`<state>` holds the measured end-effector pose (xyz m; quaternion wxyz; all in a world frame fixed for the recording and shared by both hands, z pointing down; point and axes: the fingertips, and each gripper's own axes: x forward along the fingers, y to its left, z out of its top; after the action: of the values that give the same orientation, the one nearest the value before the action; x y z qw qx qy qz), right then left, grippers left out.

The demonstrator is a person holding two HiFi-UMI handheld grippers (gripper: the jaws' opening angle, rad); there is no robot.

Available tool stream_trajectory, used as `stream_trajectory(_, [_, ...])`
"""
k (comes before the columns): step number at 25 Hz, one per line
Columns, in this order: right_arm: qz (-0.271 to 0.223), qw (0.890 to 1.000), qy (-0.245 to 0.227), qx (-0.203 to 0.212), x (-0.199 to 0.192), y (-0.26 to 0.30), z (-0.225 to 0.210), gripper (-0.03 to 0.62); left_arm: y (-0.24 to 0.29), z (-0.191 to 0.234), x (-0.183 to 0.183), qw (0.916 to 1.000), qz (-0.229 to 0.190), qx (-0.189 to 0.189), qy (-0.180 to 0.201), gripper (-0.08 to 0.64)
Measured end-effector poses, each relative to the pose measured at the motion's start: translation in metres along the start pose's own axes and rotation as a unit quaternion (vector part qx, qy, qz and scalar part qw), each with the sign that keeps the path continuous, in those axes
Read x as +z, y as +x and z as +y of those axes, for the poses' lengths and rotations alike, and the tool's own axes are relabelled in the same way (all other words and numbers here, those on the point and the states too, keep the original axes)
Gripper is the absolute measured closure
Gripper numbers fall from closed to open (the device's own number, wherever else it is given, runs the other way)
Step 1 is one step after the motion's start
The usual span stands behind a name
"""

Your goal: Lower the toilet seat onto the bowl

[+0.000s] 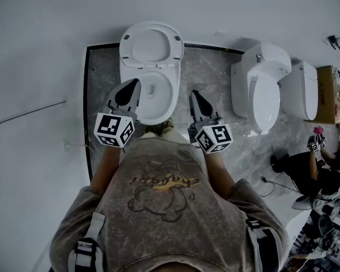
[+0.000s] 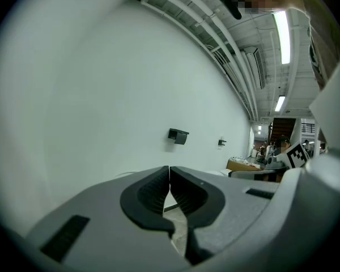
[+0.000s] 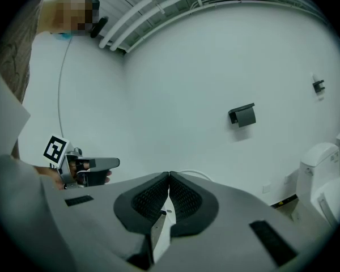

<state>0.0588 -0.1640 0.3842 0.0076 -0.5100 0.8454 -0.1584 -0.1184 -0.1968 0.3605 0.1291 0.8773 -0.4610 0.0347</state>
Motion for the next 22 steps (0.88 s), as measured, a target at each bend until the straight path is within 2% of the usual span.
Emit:
stream_trajectory(6, [0.004, 1.0, 0.001, 0.017, -0.001, 0.02, -0.007, 0.565, 0.014, 0.005, 0.001, 1.0, -0.006, -0.002, -0.004, 0.543])
stream_trajectory(9, [0.004, 1.0, -0.002, 0.024, 0.001, 0.025, -0.011, 0.565, 0.022, 0.006, 0.004, 0.9999, -0.013, -0.006, -0.001, 0.463])
stream_trajectory(14, [0.004, 1.0, -0.002, 0.024, 0.003, 0.028, -0.025, 0.566, 0.043, 0.005, 0.006, 0.9994, -0.011, -0.012, 0.031, 0.299])
stream_trajectory(22, [0.009, 1.0, 0.005, 0.02, 0.001, 0.038, -0.041, 0.565, 0.1, 0.042, -0.001, 0.9967, 0.03, -0.017, 0.073, 0.281])
